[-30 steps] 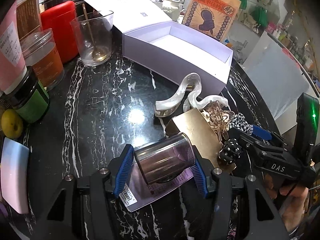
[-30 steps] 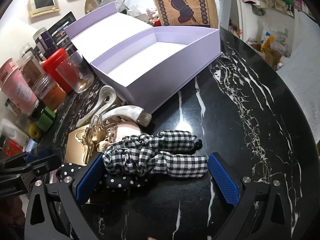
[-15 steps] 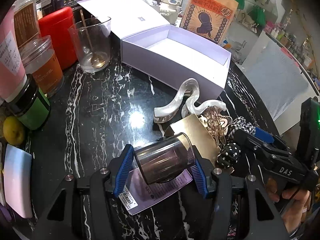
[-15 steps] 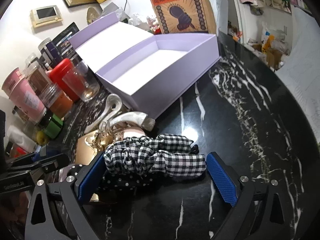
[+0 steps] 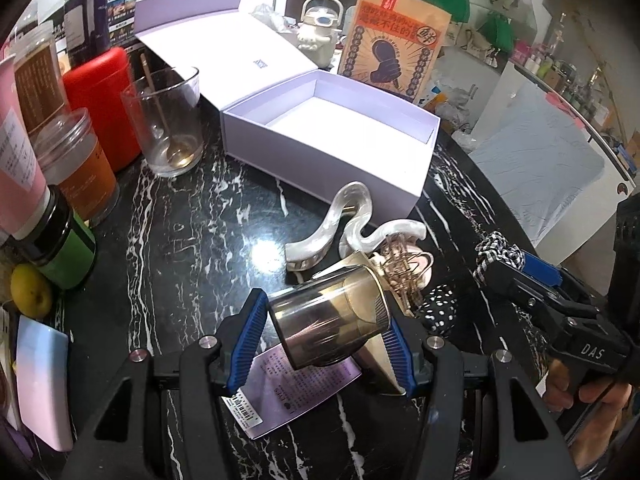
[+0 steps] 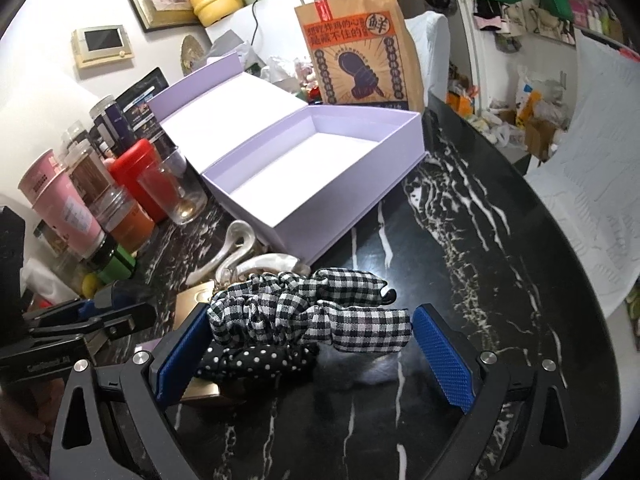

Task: Organize rigid objects
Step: 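Close the left tool on the smoky cup while the right tool grasps the gingham scrunchie, then lift and carry the cup with the left tool while the right tool carries the scrunchie to the lavender box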

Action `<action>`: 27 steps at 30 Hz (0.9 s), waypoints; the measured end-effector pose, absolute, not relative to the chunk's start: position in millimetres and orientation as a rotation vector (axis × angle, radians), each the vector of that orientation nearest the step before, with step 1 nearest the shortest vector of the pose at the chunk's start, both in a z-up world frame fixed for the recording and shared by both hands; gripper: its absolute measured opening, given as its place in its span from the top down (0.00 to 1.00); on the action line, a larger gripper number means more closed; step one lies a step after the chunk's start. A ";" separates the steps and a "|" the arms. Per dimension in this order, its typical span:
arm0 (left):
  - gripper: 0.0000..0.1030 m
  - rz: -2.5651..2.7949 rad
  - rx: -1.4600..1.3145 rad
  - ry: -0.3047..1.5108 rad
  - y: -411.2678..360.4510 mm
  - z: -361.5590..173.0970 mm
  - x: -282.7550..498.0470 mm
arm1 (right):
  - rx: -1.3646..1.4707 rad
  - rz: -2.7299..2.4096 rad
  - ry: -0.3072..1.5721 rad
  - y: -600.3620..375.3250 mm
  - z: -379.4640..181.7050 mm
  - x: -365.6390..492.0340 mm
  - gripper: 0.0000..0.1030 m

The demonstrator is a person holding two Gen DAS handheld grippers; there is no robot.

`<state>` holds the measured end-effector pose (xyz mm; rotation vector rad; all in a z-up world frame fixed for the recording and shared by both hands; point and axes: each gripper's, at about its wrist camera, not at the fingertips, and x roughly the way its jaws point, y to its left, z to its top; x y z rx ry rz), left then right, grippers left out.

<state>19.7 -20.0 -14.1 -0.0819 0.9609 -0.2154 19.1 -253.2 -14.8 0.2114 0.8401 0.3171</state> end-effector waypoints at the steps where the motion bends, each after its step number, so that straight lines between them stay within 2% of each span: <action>1: 0.46 -0.219 -0.078 0.957 -21.0 -13.0 19.8 | 0.211 0.313 0.838 -254.0 -12.3 17.8 0.03; 27: 0.46 -0.300 -0.010 0.830 -49.1 38.3 39.0 | 0.152 0.354 0.746 -261.7 38.7 12.0 0.03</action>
